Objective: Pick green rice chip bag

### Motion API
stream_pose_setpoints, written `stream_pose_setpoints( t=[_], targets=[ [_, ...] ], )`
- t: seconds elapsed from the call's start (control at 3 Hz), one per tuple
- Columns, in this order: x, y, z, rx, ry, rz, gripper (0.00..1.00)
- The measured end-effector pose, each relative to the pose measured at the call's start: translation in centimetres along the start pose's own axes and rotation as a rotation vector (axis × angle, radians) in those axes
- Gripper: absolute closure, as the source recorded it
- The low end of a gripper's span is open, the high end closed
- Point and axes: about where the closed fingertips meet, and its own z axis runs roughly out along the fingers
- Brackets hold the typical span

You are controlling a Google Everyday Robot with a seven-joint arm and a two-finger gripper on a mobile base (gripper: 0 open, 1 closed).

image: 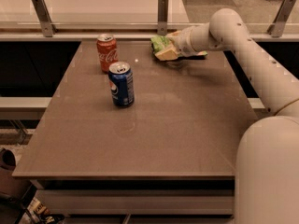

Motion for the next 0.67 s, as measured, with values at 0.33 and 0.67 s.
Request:
stream_pose_setpoints(
  t=[0.33,0.67],
  targets=[
    [0.0,0.0,0.0,0.000,0.000,0.000,1.00],
    [-1.8,-0.6,-0.6,0.006,-0.007,-0.028,1.00]
  ],
)
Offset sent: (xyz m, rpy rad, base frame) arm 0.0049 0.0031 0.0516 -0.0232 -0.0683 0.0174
